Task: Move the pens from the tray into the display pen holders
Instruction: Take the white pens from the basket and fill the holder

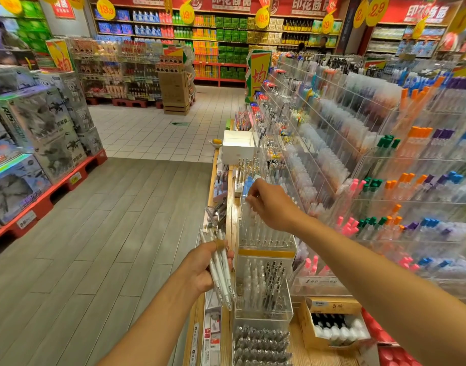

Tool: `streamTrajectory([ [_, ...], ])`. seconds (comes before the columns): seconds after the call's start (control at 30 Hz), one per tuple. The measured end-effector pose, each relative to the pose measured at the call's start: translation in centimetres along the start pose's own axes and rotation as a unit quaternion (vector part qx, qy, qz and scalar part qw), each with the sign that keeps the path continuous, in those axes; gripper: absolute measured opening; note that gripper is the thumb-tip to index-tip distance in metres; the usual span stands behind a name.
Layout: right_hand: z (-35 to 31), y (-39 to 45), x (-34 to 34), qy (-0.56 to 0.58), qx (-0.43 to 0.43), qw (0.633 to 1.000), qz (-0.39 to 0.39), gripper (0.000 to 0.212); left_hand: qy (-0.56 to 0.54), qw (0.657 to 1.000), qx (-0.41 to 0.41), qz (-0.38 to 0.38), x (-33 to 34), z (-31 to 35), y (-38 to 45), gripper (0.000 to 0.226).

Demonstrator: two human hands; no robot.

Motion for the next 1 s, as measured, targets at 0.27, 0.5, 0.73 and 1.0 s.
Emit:
streamTrajectory([
  [0.27, -1.2, 0.5, 1.6, -0.184, -0.059, 0.981, 0.005, 0.022, 0.017, 1.0, 0.004, -0.025, 0.7, 0.1, -0.5, 0.008],
  [0.5, -1.8, -1.0, -0.1, -0.085, -0.039, 0.995, 0.043, 0.015, 0.049, 0.996, 0.007, -0.072, 2.2, -0.6, -1.0, 0.015],
  [0.73, 1.6, -6.4, 4.3, 0.353, 0.133, 0.913, -0.156, 0.016, 0.064, 0.991, 0.007, -0.119, 5.2, -2.5, -1.6, 0.014],
  [1.0, 5.1, -8.7, 2.3, 0.575, 0.16, 0.793, -0.119, 0.008, 0.089, 0.986, -0.024, -0.137, 8.0, -5.2, -1.6, 0.019],
])
Point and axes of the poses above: each hand's wrist, its own y-axis towards the middle knuckle, its own x-axis out of the palm, z = x × y, the point moved 8 cm from there along y, towards the middle knuckle, and after that the axes turned 7 degrees about -y, right-handed, at the moved point
